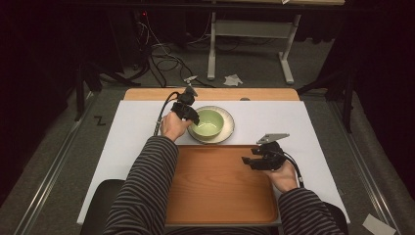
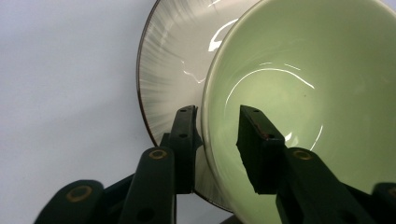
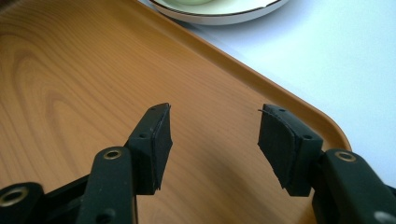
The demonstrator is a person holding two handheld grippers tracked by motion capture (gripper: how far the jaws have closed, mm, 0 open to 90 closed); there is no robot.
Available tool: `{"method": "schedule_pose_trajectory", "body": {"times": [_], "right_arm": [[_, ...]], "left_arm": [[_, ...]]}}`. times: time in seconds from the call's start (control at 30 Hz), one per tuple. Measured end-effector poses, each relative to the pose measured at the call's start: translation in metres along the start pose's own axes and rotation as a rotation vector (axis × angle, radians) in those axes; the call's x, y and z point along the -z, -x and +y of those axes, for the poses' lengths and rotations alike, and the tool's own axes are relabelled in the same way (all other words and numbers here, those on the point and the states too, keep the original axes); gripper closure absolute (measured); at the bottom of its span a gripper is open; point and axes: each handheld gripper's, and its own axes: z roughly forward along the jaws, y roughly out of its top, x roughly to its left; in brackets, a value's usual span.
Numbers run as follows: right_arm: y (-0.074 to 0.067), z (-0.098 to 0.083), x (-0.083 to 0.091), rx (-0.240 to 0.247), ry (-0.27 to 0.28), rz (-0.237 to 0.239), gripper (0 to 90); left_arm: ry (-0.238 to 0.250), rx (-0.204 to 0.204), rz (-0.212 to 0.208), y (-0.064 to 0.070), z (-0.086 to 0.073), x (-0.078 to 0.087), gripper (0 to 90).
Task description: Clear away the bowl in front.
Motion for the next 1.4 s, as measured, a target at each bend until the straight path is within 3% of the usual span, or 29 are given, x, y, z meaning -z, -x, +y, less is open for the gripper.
{"method": "schedule_pose_trajectory", "body": {"times": [0.3,0.33,0.63,1.0,1.4], "right_arm": [[0.0,0.0,0.0,-0.004,-0.002,0.003,45.5],[-0.001,0.0,0.0,-0.003,-0.002,0.003,45.5],[-0.001,0.0,0.004,0.003,0.028,-0.005,45.5],[0.0,0.0,0.008,-0.011,0.048,-0.03,45.8],[0.001,0.0,0.008,-0.023,0.054,-0.037,45.8]], "left_arm": [[-0.003,0.015,0.025,-0.003,0.0,-0.007,81.4],[-0.003,0.031,0.026,-0.003,0.0,-0.007,82.3],[0.004,0.107,-0.024,-0.003,0.005,-0.009,84.2],[0.012,0.08,-0.048,0.001,0.003,-0.005,84.2],[0.036,0.069,-0.109,0.009,0.005,0.014,84.2]]}}
